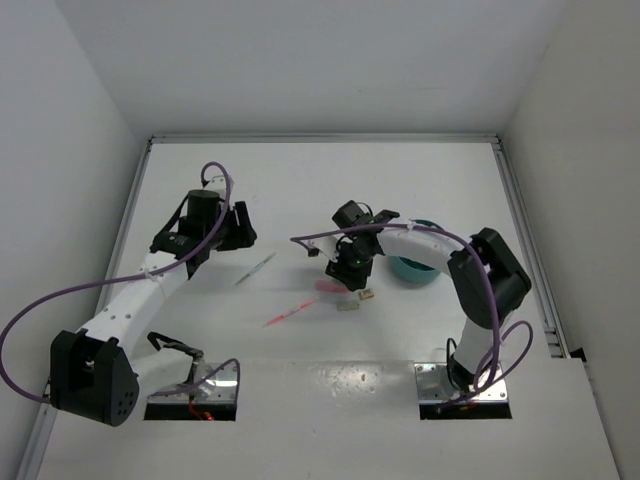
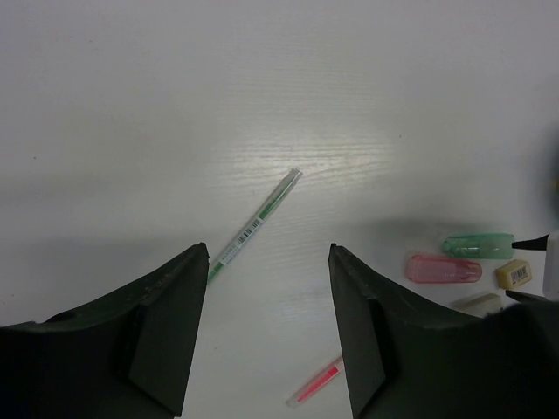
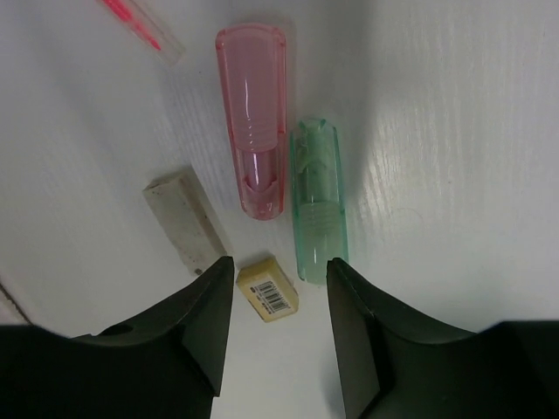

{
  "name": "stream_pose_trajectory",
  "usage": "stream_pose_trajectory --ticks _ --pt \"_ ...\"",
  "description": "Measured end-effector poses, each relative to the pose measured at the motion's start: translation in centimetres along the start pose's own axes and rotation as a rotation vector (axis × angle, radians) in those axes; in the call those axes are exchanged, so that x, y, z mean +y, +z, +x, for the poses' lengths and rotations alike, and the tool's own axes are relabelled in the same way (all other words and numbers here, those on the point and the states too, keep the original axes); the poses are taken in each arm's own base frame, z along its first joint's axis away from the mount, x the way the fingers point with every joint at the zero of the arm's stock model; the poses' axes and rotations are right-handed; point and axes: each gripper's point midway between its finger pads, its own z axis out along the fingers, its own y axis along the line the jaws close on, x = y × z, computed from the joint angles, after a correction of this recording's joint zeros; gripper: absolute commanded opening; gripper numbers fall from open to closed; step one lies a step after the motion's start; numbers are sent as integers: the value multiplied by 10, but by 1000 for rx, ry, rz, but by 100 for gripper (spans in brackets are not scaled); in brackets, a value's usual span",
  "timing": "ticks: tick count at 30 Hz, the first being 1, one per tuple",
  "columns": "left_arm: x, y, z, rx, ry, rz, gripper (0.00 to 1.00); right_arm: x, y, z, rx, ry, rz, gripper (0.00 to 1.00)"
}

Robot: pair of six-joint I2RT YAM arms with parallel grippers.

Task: Sort the stationery into containers
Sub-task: Pick up the pen from the center of the board.

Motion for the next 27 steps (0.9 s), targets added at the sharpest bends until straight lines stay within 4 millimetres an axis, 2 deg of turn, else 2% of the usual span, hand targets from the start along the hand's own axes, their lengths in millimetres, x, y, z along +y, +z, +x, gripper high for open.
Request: stream_pose_trajectory --ticks 16,27 --pt "-1 0 0 1 0 3 63 -13 21 16 107 -6 66 49" --pt "-1 0 0 1 0 4 63 -26 30 3 110 -11 79 49"
